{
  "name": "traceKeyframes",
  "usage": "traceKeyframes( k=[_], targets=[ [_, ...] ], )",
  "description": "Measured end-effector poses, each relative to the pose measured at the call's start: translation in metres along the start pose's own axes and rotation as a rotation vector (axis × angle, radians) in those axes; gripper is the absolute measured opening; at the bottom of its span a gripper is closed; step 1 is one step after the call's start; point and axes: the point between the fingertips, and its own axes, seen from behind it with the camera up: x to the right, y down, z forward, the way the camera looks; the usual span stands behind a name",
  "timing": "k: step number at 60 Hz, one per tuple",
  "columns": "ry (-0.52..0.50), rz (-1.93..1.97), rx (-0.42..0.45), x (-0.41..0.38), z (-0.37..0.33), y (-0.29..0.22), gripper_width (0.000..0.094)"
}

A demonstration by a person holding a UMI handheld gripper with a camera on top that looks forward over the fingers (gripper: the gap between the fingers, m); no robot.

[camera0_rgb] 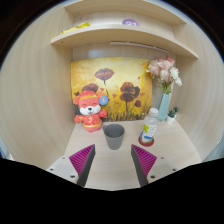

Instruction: Pour water

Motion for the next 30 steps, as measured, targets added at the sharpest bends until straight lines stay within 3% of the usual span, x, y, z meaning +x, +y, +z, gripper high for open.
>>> traceKeyframes(
  k=[30],
  targets=[
    [-0.034, -0.033, 0.003, -0.024, -0.030, -0.013, 0.0735]
  ],
)
